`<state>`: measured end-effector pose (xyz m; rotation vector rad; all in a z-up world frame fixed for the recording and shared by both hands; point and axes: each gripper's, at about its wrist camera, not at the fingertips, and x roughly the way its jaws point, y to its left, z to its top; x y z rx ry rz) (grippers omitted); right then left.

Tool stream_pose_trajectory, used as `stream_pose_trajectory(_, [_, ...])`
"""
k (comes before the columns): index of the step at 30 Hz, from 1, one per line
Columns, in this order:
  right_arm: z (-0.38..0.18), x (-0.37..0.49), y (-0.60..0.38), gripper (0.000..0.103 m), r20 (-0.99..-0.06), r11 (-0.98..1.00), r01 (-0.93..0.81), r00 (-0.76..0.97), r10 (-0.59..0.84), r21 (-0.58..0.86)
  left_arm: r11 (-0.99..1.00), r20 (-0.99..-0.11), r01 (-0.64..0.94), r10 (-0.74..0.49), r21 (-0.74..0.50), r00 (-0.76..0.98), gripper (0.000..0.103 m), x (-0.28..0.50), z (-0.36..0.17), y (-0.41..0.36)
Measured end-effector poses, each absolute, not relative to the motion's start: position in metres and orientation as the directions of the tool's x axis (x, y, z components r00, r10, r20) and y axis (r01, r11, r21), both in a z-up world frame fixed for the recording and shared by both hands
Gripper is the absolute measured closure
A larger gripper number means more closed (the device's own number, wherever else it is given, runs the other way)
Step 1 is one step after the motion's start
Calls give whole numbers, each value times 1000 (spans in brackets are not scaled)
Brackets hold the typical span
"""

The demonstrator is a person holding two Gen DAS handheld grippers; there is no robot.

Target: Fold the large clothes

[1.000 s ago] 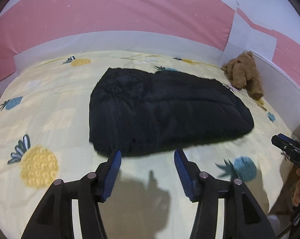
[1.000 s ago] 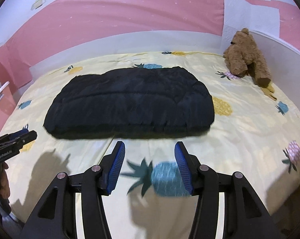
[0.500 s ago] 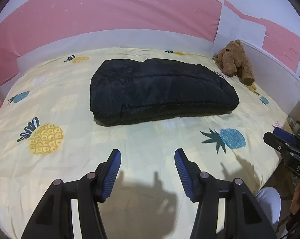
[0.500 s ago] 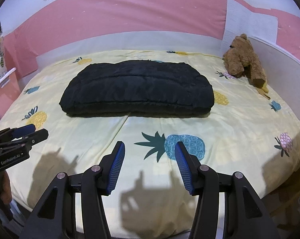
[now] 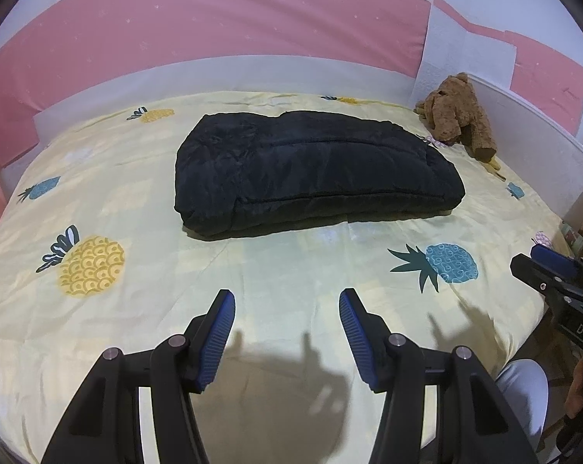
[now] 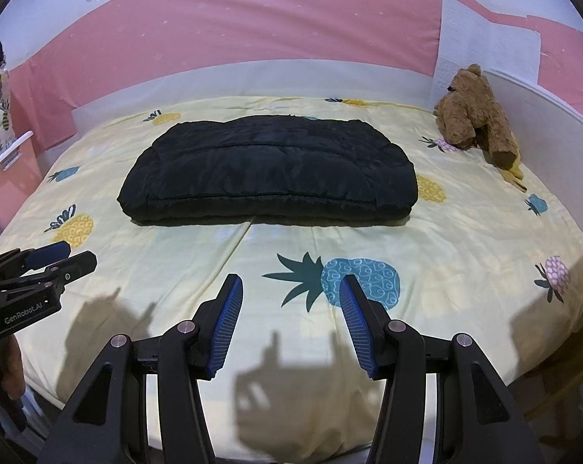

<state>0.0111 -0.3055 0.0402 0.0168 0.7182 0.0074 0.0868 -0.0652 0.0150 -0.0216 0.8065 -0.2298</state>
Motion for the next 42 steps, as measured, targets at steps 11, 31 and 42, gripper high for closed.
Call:
stream_pose_trajectory(11, [40, 11, -306, 50, -659, 1000, -2, 752, 13, 17, 975, -710, 200, -209, -97, 672, 47, 86, 17, -66])
stream_pose_trajectory(31, [40, 10, -304, 50, -660, 1000, 1, 752, 10, 16, 974, -710, 204, -214, -101, 671, 42, 85, 17, -67])
stream_pose_trajectory(42, [40, 10, -303, 50, -660, 1000, 2, 751, 9, 16, 973, -705, 210, -216, -96, 676, 39, 83, 17, -68])
